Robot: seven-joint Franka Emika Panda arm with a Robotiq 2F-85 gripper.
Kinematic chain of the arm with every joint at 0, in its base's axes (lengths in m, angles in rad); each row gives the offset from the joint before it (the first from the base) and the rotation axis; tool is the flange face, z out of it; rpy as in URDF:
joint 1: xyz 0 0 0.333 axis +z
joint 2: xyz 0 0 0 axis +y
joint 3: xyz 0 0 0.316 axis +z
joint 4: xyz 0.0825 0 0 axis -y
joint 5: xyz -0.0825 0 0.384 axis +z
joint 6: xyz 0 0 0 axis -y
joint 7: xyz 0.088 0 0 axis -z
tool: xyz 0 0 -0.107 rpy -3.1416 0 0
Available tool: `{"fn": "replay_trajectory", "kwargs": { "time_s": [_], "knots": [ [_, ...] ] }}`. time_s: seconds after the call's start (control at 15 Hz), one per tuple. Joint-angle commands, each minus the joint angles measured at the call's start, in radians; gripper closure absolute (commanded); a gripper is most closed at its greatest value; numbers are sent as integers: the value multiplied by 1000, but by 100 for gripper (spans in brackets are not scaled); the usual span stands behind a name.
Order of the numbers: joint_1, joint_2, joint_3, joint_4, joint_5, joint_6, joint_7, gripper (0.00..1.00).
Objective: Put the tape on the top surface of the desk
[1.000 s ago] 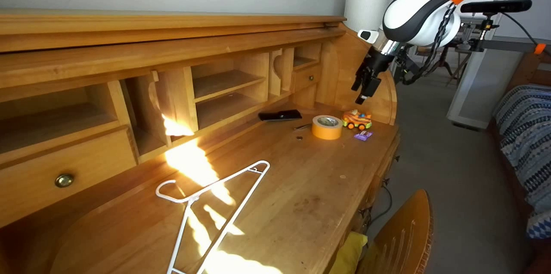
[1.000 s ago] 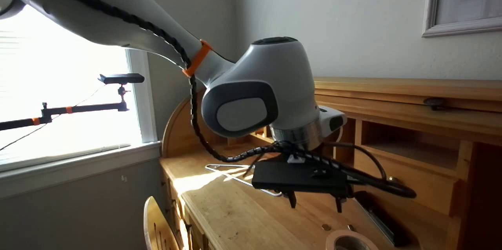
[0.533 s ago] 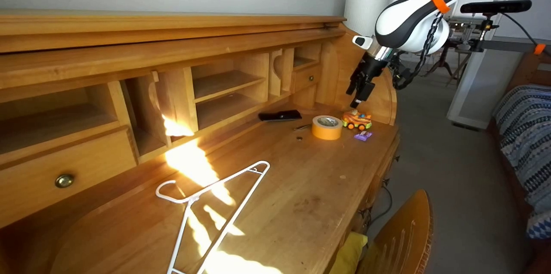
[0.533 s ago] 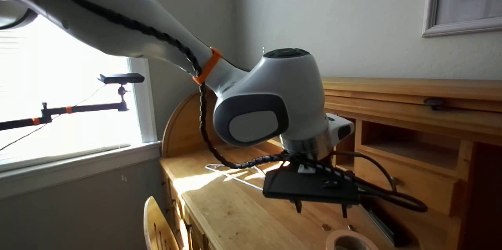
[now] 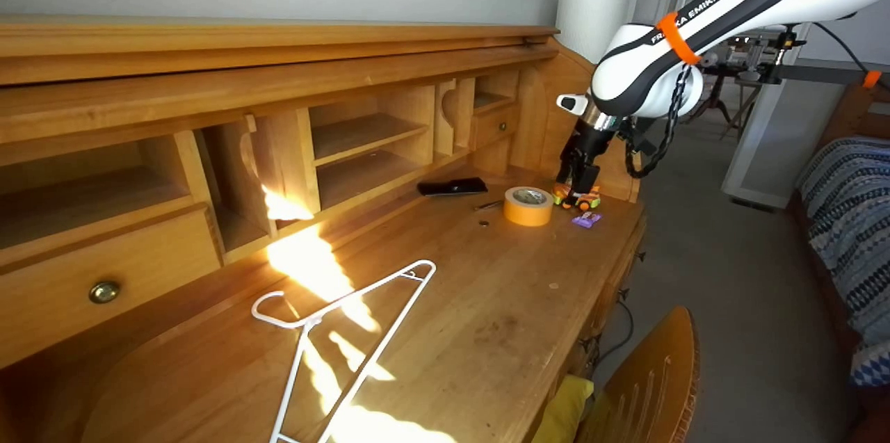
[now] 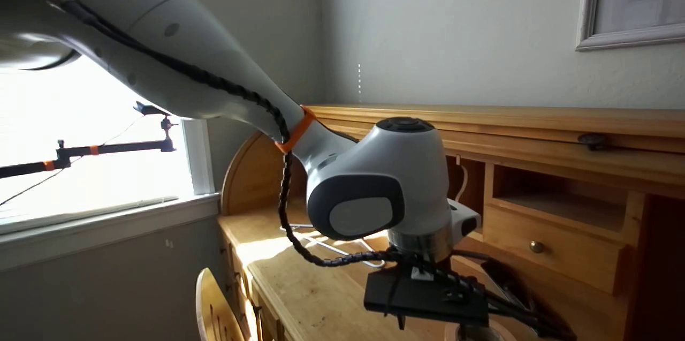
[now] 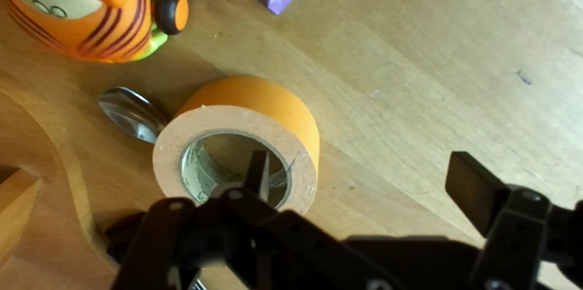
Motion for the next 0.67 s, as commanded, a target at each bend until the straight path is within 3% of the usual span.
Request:
{"fn": "replay_trajectory", "kwargs": {
  "time_s": [0.0,0.6],
  "knots": [
    [-5,94,17,113,-48,-43,-8,0],
    [-14,250,50,347,-99,-182,-137,0]
  ]
}}
